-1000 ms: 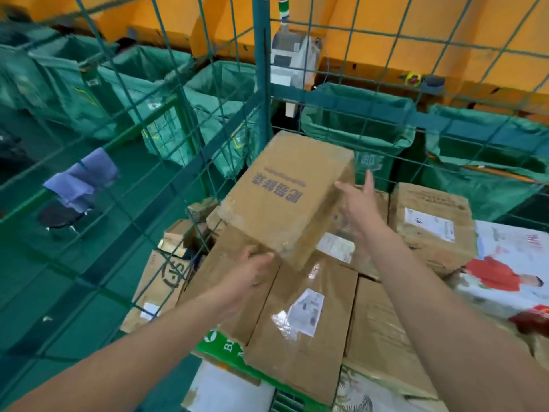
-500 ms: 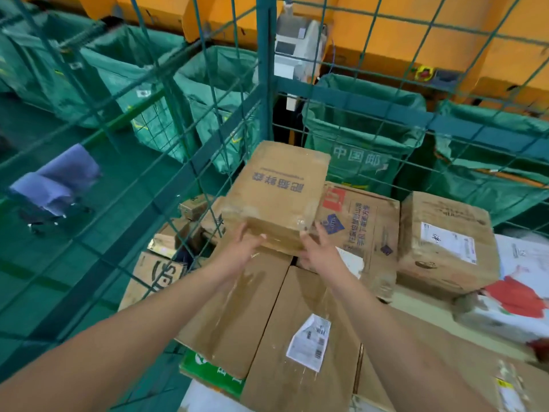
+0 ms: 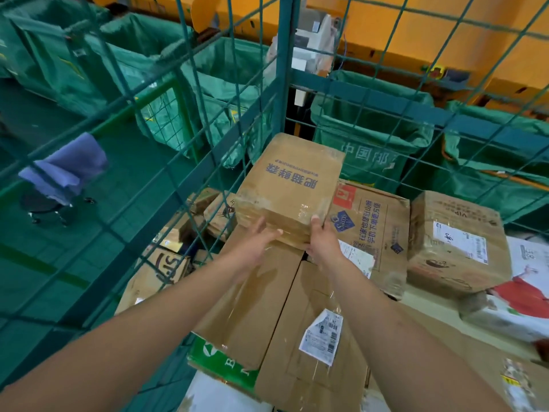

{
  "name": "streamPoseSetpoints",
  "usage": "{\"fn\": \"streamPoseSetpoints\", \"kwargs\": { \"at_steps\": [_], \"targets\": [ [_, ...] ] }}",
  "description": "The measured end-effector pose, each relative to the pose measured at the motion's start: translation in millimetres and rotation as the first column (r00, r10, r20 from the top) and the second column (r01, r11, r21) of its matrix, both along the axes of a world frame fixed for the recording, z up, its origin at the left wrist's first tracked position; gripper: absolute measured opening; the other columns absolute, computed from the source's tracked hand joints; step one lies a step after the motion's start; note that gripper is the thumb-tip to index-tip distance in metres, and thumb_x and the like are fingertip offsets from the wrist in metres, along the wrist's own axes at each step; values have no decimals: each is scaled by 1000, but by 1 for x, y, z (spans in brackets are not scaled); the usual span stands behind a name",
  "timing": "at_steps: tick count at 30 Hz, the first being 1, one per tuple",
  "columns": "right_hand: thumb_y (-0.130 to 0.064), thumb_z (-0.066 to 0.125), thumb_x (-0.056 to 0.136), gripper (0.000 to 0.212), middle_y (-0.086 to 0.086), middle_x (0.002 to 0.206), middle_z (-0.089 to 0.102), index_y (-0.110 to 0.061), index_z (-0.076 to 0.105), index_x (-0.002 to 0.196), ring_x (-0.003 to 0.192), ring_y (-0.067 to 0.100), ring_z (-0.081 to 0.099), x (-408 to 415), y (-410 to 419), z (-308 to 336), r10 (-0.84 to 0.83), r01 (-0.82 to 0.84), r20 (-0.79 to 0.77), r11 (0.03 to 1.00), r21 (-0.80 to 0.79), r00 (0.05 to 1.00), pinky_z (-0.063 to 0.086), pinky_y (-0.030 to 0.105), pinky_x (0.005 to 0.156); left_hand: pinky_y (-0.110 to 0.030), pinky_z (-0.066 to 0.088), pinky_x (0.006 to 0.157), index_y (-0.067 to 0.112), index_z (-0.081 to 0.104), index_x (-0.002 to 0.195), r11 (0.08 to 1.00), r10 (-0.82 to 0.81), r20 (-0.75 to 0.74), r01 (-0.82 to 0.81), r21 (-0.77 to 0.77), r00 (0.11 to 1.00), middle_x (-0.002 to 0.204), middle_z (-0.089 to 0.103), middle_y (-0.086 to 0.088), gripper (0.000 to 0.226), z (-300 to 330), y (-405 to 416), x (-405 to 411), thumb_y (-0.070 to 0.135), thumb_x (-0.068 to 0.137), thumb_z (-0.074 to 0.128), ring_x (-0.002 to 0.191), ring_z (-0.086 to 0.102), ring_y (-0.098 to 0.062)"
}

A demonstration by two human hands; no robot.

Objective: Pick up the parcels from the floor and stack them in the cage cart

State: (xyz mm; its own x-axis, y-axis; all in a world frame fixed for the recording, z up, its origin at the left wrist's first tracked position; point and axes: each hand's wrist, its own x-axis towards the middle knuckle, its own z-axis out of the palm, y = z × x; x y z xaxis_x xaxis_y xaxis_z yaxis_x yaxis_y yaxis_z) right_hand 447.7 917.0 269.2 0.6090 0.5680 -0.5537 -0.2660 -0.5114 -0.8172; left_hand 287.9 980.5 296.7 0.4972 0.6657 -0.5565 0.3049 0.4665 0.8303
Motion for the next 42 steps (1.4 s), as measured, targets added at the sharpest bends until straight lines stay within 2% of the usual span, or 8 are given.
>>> {"fn": "streamPoseSetpoints", "kwargs": {
  "at_steps": [6,16,22,30,33,36,39,42],
  "targets": [
    [-80,46,91,86,7,166,30,-34,24,161,143,39,42,-29,-27,32,-33,25,-325,999,-28,945,42,47,112,-56,34,118,36,21,162,1000,-21,51,22,-16,998,167,28,6,77,2,-16,-28,35,100,65,147,36,-21],
    [-73,50,94,82,9,147,54,-28,30,160,124,34,61,-83,-126,92,230,-222,-223,973,62,947,53,45,102,-38,41,98,28,29,159,997,-62,91,58,52,994,162,36,1,64,54,-78,-73,31,103,61,130,45,-16],
    [-71,41,99,74,11,148,55,-22,42,154,131,31,56,-128,-181,103,404,-402,-189,914,52,895,44,44,114,-45,43,113,28,35,157,996,-9,4,9,91,1000,155,43,3,63,77,-145,-142,38,101,63,141,44,-20],
    [-65,42,101,62,10,139,60,-18,51,140,125,36,59,-194,-280,82,646,-648,-255,757,90,719,53,34,98,-37,51,104,33,50,140,972,235,-98,-231,48,967,151,46,8,41,76,-286,-232,45,101,60,132,50,-22],
    [-63,43,103,58,8,141,59,-19,50,141,117,23,62,-225,-309,68,739,-744,-279,659,108,613,54,34,93,-40,47,109,34,50,128,944,329,-129,-330,13,936,146,47,10,25,66,-343,-270,40,104,56,133,50,-25],
    [-56,46,104,56,8,136,61,-17,51,144,129,31,58,-263,-329,64,805,-818,-280,567,98,524,54,35,91,-42,46,109,32,50,132,897,434,-140,-441,-22,890,146,48,7,31,59,-394,-310,43,103,55,134,50,-27],
    [-57,45,104,44,4,130,64,-22,61,125,119,24,61,-298,-340,65,856,-874,-284,476,103,432,51,34,86,-43,47,108,30,51,136,865,491,-168,-502,-25,855,146,48,7,38,55,-426,-346,47,102,56,133,52,-27],
    [-58,47,103,45,4,128,65,-21,61,125,117,24,62,-337,-351,61,895,-918,-290,382,104,339,52,35,90,-40,48,104,28,56,134,801,585,-172,-598,-25,792,146,51,5,40,56,-461,-390,50,101,57,129,55,-25]
  ]
}}
